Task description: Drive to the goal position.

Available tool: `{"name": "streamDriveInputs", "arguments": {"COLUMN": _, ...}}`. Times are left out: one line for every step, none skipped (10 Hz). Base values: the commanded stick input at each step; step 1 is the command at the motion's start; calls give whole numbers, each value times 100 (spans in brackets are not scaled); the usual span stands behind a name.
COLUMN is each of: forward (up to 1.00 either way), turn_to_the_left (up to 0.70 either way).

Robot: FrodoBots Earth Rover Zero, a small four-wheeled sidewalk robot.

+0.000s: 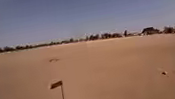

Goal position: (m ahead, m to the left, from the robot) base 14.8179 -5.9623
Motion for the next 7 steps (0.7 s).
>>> {"name": "streamDriveInputs", "arguments": {"forward": 70, "turn_to_the_left": 0}}
{"name": "streamDriveInputs", "arguments": {"forward": 70, "turn_to_the_left": 0}}
{"name": "streamDriveInputs", "arguments": {"forward": 70, "turn_to_the_left": 0}}
{"name": "streamDriveInputs", "arguments": {"forward": 70, "turn_to_the_left": 0}}
{"name": "streamDriveInputs", "arguments": {"forward": 70, "turn_to_the_left": 0}}
{"name": "streamDriveInputs", "arguments": {"forward": 70, "turn_to_the_left": 0}}
{"name": "streamDriveInputs", "arguments": {"forward": 70, "turn_to_the_left": 0}}
